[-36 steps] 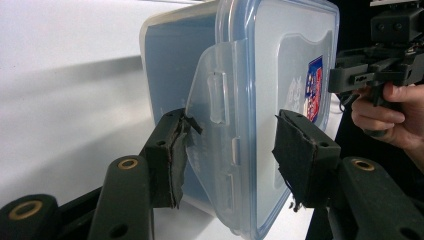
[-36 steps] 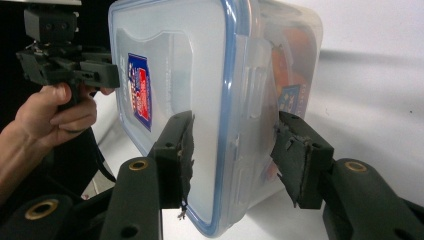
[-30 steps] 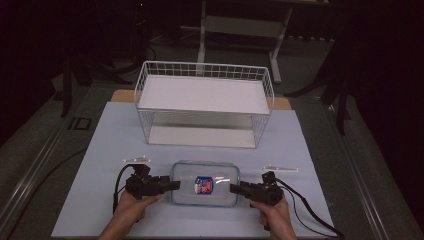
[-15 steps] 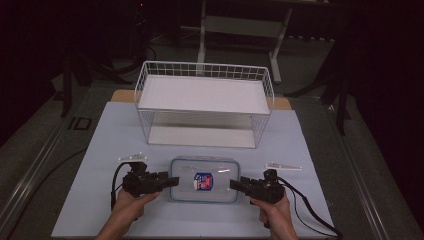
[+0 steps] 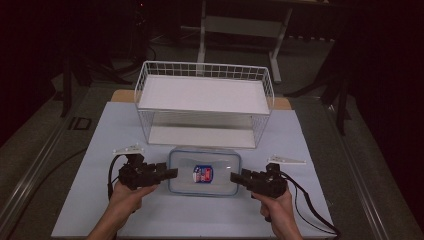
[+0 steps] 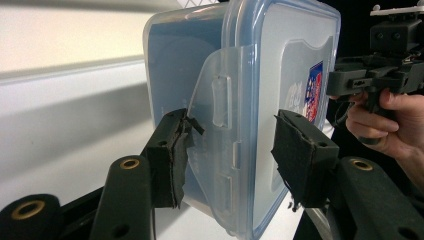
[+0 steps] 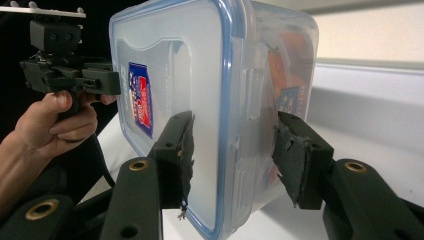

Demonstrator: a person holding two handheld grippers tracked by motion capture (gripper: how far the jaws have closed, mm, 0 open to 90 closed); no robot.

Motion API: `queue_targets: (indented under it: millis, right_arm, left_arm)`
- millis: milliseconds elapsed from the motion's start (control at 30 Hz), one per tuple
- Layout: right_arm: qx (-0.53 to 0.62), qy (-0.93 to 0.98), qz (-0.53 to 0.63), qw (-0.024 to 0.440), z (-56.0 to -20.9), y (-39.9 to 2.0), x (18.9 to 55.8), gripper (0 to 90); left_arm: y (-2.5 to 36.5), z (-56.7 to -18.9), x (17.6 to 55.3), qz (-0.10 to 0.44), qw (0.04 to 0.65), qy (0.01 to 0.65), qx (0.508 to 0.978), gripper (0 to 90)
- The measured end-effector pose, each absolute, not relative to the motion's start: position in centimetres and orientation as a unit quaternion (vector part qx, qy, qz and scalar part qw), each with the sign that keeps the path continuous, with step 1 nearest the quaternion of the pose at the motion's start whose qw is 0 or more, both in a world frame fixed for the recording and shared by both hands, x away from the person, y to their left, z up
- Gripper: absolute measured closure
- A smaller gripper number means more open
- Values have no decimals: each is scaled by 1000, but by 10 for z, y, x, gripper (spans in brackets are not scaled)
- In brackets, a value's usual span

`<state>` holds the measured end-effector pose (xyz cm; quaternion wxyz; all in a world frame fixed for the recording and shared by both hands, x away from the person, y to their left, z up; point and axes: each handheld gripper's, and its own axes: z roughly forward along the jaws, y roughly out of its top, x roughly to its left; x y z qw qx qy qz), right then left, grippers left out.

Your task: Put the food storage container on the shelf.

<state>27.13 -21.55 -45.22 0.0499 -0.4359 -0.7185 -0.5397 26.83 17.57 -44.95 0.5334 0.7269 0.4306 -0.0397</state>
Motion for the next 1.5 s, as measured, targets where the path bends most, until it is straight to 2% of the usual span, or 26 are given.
queue_targets:
  millis: [400,1033,1500]
  right_arm:
    - [-424,-722,-546,35,-432,-212,276,516]
    - [-399,-720,-567,0,-382,-213,291,516]
    - [-389,-715,-581,-9,-367,-207,306,516]
  left_arm:
    - [179,-435,271,-30,545,425,722,488]
    - [178,-384,287,5,569,401,718,490]
    - [184,-366,300,20,579,396,713,489]
